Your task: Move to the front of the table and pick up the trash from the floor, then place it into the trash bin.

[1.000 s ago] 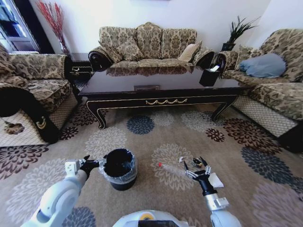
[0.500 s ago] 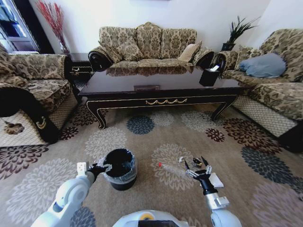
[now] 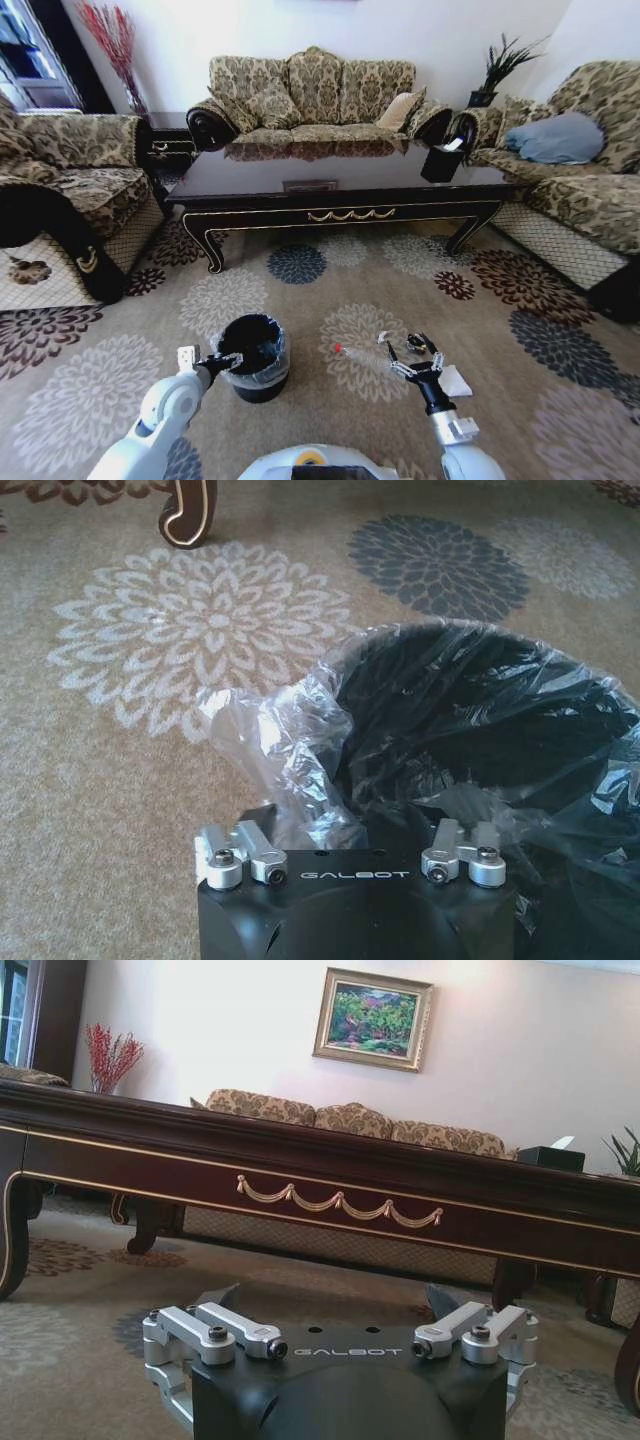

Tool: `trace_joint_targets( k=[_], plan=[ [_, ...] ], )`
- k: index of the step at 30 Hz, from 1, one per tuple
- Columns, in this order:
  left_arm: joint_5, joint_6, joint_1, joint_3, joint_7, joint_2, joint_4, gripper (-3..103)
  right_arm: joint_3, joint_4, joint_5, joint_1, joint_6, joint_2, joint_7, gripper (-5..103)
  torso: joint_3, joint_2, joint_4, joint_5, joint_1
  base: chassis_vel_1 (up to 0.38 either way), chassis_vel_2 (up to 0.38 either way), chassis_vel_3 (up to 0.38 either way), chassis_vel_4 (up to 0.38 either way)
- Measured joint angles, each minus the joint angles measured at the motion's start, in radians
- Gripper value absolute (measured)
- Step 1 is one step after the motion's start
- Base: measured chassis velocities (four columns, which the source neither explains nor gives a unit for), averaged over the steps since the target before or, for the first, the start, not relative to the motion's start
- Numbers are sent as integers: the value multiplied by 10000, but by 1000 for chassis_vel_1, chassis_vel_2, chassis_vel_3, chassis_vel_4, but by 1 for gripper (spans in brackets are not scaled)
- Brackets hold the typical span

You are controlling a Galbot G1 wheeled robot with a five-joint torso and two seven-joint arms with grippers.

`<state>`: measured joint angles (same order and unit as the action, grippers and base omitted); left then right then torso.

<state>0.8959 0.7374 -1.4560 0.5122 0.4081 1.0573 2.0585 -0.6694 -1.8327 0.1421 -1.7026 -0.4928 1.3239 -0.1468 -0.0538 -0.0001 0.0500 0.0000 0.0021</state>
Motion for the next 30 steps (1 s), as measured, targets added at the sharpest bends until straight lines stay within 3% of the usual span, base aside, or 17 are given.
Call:
trace_joint_targets(
  k=[2, 5, 8, 10, 17, 18, 19, 26, 30],
  plan=[
    [107, -3, -18, 36, 16, -10, 34, 66, 1, 10, 0, 29, 2, -7, 31, 100, 0, 0, 0, 1, 0, 0, 0, 0, 0],
    [147, -4, -25, 52, 49, -14, 49, 61, 1, 22, 1, 51, 6, -19, 54, 100, 0, 0, 0, 0, 0, 0, 0, 0, 0],
    [154, -8, -40, 89, 86, -39, 52, 44, -6, 104, 16, 85, 15, -49, 71, 100, 0, 1, -1, 0, 0, 0, 0, 0, 0],
    [145, -8, -43, 93, 90, -46, 52, 44, -9, 119, 18, 91, 15, -53, 72, 100, 0, 0, -1, 0, 0, 0, 0, 0, 0],
    [145, -31, -128, 171, 156, -90, 29, 11, -11, 245, 66, 178, 15, -68, 90, 100, 0, 0, 3, -1, 0, 0, 0, 0, 0],
    [64, -31, -155, 170, 166, -64, 22, 11, -10, 266, 69, 198, 15, -68, 93, 100, 0, 0, 3, -1, 0, 0, 0, 0, 0],
    [-205, -30, -228, 190, 164, -82, 29, 4, -9, 308, 75, 251, 17, -74, 108, 100, 1, 1, -2, 3, 0, 0, 0, 0, 0],
    [-453, -10, -104, 585, 93, -767, 187, 3, 28, 777, -60, 557, 337, -233, 301, 100, 0, 0, 0, 0, 0, 0, 0, 0, 0],
    [-368, -11, 12, 780, 20, -1622, 265, 3, 370, 1696, -501, 1018, 959, -590, 1080, 100, -1, 0, -2, 3, 1, 0, 0, 0, 0]
  ],
)
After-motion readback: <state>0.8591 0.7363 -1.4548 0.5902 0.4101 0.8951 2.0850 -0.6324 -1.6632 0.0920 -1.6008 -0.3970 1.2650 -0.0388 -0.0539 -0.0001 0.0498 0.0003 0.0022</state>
